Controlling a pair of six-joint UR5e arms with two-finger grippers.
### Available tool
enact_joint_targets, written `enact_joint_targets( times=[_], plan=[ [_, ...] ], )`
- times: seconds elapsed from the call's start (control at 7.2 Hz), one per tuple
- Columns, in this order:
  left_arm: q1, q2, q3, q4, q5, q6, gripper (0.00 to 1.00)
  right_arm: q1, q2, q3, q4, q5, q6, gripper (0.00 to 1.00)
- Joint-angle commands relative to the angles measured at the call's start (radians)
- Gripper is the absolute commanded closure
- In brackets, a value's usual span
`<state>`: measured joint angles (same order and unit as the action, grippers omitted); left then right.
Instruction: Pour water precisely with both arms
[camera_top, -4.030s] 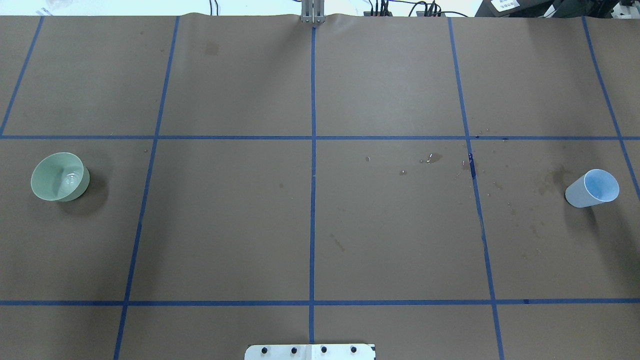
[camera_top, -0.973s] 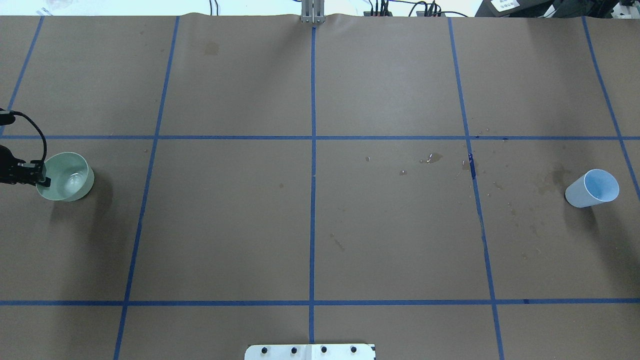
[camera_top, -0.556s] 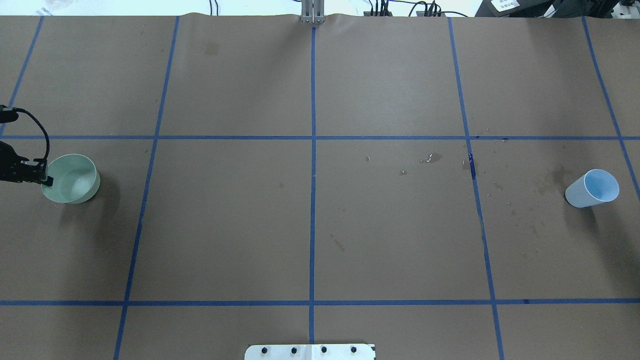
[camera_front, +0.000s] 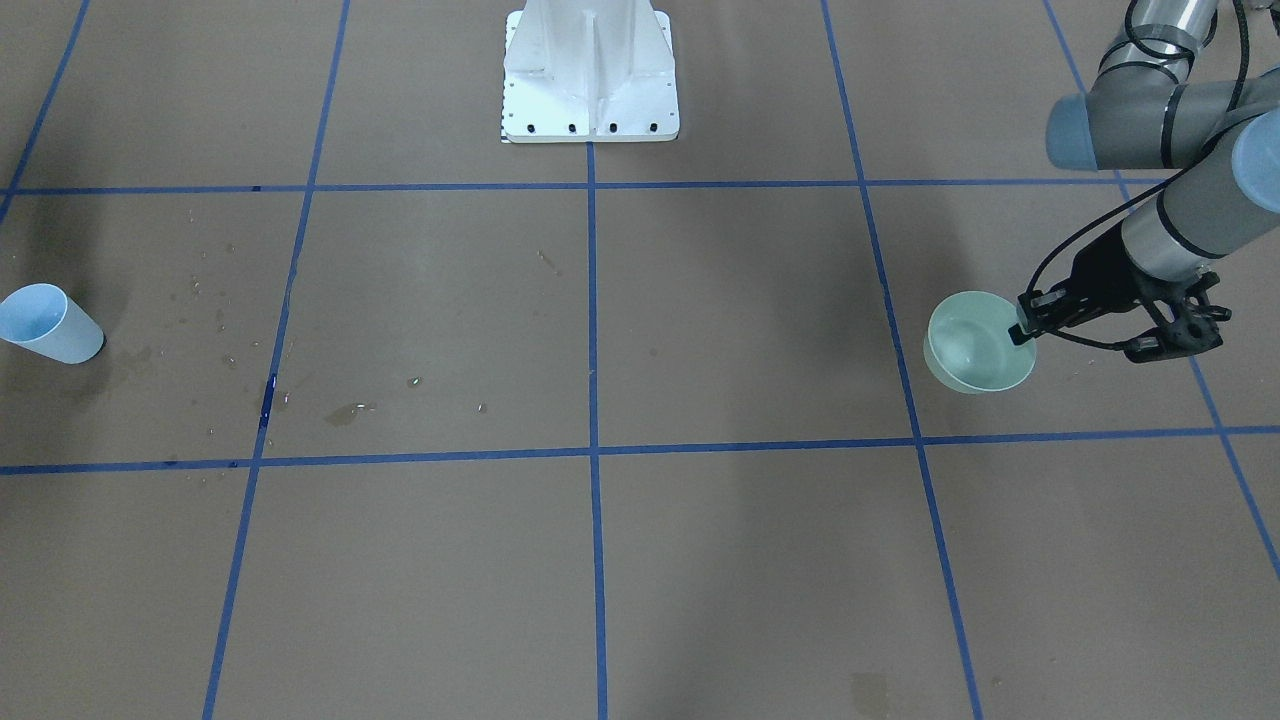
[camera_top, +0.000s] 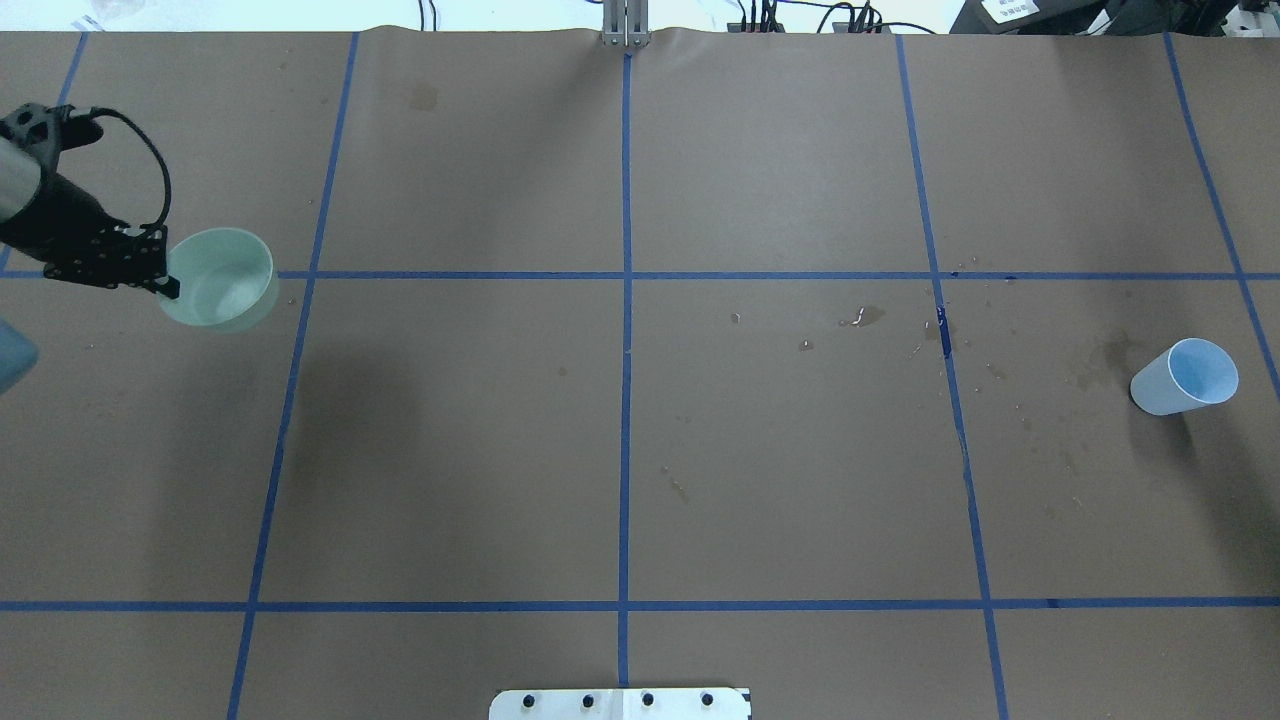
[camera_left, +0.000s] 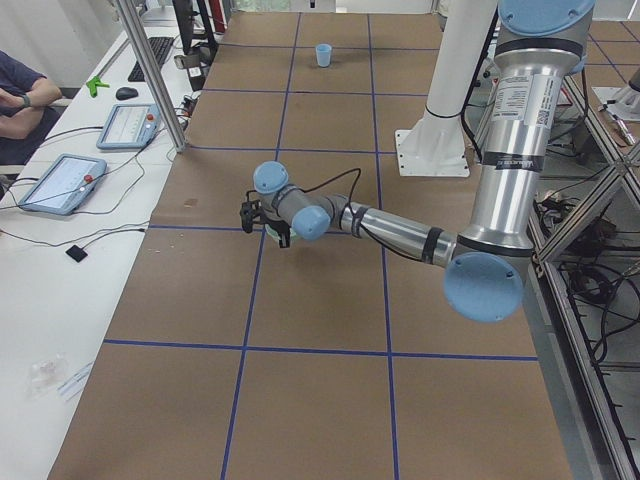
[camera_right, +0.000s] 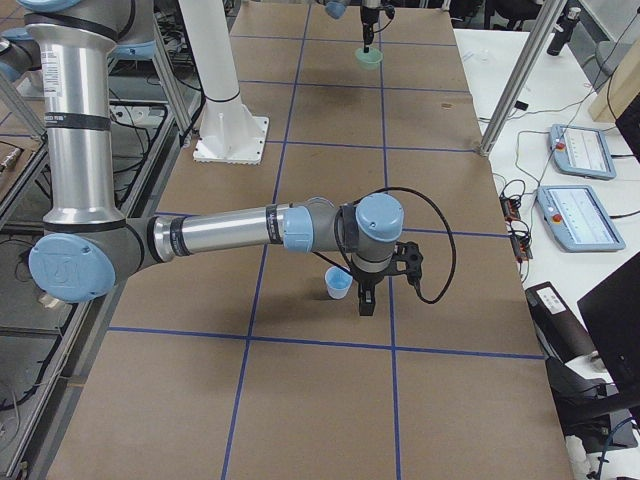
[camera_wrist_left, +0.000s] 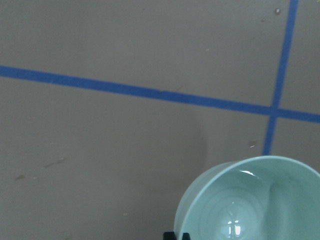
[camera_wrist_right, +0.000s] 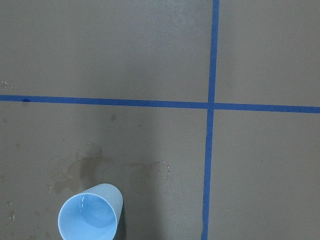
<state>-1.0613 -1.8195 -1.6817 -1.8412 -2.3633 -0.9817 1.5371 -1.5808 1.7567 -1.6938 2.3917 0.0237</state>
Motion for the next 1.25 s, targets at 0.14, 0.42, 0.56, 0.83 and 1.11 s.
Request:
enact_joint_targets(
  times=[0.14,0.42,0.56,0.83,1.11],
  plan=[
    [0.143,-0.399,0.179,0.071,0.033,-0.323,1.00,0.000,-0.008,0.004,0.002,-0.002,-0.005,0.01],
    [0.281,-0.556,0.293,0.059,0.151,-0.466,1.00,0.000,-0.011,0.007,0.002,-0.005,-0.004,0.01],
    [0.335,-0.584,0.315,0.056,0.200,-0.507,1.00,0.000,-0.011,0.007,0.002,-0.005,-0.004,0.01],
    [0.385,-0.609,0.361,0.007,0.261,-0.515,1.00,0.000,-0.011,0.006,0.002,-0.005,-0.001,0.01],
    [0.421,-0.629,0.434,-0.064,0.312,-0.523,1.00,0.000,-0.011,0.000,0.002,-0.003,0.005,0.01]
  ],
)
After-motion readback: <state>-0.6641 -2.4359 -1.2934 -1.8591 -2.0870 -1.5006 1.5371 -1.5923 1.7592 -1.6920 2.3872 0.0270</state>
